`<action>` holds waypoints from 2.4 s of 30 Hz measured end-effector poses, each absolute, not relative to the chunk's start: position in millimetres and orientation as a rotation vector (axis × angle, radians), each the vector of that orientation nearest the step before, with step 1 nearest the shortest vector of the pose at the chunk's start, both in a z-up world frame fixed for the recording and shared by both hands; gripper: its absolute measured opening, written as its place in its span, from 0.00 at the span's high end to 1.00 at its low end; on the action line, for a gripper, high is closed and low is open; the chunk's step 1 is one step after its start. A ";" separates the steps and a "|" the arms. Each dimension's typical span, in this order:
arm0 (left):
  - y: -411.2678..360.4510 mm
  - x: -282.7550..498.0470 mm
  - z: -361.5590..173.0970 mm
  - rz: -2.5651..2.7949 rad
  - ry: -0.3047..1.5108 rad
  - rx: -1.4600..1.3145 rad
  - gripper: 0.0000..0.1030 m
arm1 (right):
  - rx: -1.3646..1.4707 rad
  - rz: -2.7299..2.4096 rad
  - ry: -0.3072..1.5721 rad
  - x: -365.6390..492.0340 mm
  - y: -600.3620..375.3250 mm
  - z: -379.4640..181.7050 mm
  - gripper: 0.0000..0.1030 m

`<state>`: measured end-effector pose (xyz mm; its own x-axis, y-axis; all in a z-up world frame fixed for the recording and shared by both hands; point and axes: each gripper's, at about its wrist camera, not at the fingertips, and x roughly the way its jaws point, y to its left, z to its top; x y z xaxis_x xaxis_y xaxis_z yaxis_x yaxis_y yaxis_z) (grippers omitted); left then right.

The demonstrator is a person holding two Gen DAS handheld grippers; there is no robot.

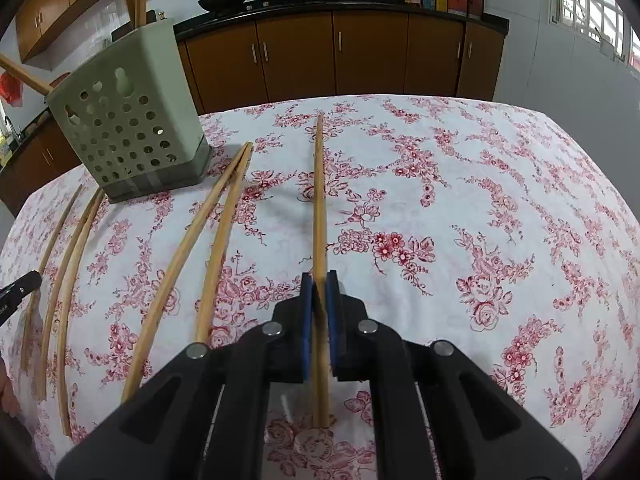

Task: Organize utensils
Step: 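Lift both held chopsticks off the cloth with both tools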

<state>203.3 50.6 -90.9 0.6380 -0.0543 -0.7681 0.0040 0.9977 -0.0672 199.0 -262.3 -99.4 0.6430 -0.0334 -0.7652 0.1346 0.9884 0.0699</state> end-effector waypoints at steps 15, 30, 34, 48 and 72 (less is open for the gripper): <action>49.4 202.3 -91.2 -0.030 0.878 -0.054 0.91 | 0.124 -0.096 0.868 199.7 -262.9 -99.8 0.92; 51.0 199.9 -89.2 -0.040 0.879 -0.074 0.91 | 0.130 -0.095 0.868 198.2 -263.9 -99.9 0.92; 51.6 189.0 -88.8 -0.049 0.892 -0.090 0.91 | 0.121 -0.089 0.870 188.4 -262.4 -100.0 0.92; 42.9 159.4 -91.2 -0.058 0.888 -0.032 0.92 | 0.152 -0.054 0.879 164.3 -267.7 -99.5 0.92; 63.9 145.4 0.7 -0.104 0.676 -0.130 0.92 | 0.195 -0.048 0.568 139.5 -283.3 4.7 0.92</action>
<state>145.4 63.9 0.7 0.7753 -0.1378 -0.6163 0.0536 0.9867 -0.1532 139.5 -283.3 4.7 0.8424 0.0082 -0.5388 0.0991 0.9805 0.1698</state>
